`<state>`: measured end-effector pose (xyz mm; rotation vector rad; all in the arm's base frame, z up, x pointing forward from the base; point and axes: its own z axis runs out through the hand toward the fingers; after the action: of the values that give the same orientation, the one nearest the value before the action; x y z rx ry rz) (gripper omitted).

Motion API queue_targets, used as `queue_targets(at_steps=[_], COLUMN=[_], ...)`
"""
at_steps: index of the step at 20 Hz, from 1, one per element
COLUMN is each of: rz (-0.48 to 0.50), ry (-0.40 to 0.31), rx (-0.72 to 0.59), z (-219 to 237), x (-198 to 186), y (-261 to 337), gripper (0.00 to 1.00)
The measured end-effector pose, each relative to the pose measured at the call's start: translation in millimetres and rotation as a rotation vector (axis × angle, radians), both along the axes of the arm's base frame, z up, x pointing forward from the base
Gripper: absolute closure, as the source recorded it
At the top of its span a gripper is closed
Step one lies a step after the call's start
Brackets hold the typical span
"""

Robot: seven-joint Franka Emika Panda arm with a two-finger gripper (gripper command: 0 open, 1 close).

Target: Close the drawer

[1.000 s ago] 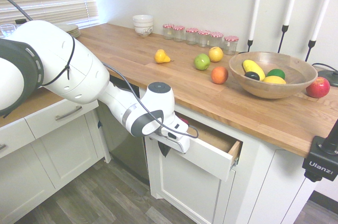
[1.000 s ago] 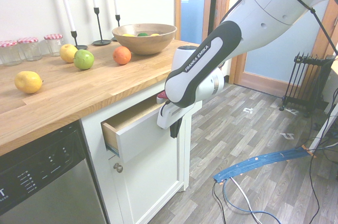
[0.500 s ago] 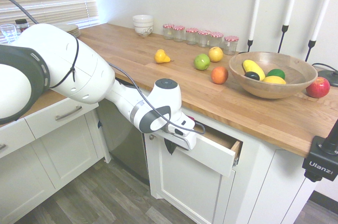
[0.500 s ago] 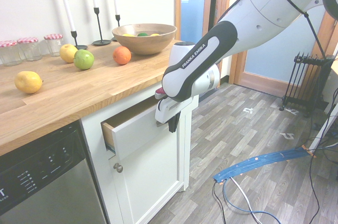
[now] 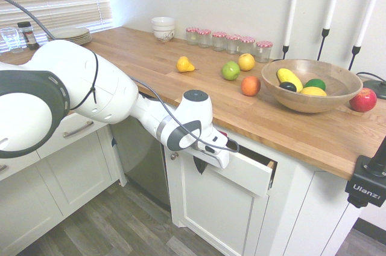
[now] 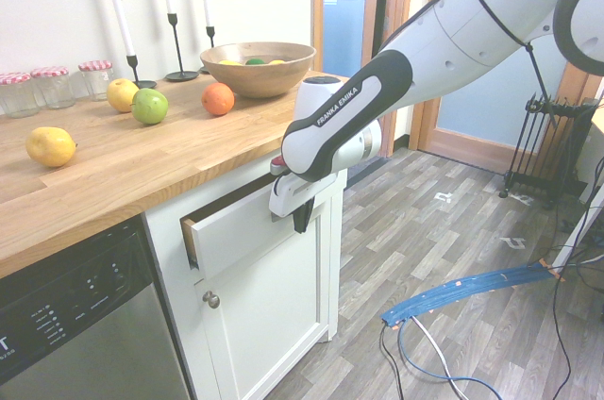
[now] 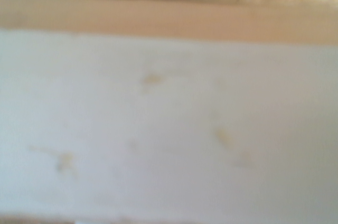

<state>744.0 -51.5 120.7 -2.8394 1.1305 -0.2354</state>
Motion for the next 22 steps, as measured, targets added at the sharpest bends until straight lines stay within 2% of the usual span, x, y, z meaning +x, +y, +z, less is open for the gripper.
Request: queue_targets(at_steps=[22], rz=[-0.004], ry=[0.025], rx=[-0.003], z=[-11.1], x=[11.6], y=[6.5], gripper=[1.0])
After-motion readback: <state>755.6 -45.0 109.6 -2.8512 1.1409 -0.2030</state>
